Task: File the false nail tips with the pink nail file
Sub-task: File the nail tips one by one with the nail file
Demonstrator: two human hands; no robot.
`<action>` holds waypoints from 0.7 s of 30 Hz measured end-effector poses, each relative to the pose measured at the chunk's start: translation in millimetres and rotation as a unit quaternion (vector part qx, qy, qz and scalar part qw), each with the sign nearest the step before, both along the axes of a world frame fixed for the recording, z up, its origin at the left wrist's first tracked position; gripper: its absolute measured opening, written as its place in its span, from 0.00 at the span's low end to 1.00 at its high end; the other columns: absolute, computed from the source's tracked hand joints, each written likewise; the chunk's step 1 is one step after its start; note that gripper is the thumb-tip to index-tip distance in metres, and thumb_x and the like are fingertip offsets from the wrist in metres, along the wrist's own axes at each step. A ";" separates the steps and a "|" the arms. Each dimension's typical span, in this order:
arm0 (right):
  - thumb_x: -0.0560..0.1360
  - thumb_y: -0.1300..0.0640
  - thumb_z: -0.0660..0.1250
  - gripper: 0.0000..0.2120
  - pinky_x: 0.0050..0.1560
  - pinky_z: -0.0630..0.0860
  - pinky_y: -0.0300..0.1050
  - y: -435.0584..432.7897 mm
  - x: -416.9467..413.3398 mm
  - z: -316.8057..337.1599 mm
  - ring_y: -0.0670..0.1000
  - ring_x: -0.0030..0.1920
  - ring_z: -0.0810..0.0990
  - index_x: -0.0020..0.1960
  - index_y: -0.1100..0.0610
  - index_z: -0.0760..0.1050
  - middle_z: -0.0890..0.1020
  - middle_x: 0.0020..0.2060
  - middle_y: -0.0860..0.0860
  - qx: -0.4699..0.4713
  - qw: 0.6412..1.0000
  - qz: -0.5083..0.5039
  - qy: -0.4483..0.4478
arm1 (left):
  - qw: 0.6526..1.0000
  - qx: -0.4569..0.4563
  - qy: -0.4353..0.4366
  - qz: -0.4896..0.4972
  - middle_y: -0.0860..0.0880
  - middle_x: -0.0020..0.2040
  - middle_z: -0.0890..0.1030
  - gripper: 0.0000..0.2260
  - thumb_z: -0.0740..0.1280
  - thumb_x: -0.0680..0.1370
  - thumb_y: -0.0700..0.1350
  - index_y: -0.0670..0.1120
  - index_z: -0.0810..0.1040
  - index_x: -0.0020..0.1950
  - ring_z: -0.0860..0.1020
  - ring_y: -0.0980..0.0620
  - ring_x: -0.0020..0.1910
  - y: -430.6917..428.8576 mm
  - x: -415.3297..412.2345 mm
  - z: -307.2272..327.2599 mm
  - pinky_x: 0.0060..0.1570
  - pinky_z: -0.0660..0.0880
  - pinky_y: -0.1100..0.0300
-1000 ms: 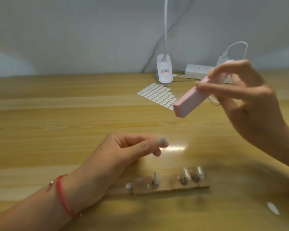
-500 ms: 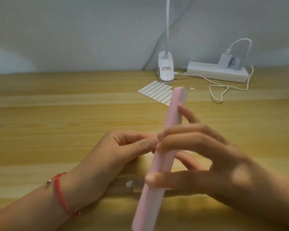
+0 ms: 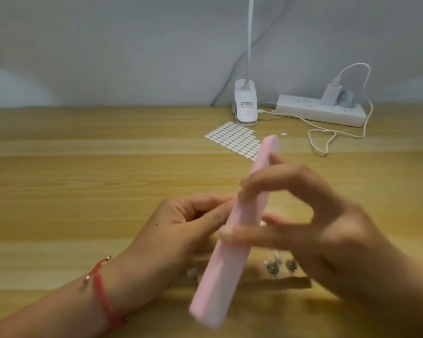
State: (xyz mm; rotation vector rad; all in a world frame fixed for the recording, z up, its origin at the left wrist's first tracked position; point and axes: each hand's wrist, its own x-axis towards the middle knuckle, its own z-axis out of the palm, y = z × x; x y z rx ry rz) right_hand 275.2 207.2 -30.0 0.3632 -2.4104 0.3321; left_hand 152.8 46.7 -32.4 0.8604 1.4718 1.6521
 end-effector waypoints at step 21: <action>0.81 0.67 0.58 0.16 0.72 0.65 0.63 20.0 -3.0 -1.3 0.56 0.59 0.76 0.61 0.52 0.77 0.77 0.52 0.60 0.050 0.998 -0.021 0.040 | 0.996 0.036 0.046 0.075 0.52 0.39 0.85 0.12 0.79 0.56 0.48 0.51 0.86 0.38 0.80 0.57 0.40 -1.2 -3.5 -1.6 0.42 0.76 0.65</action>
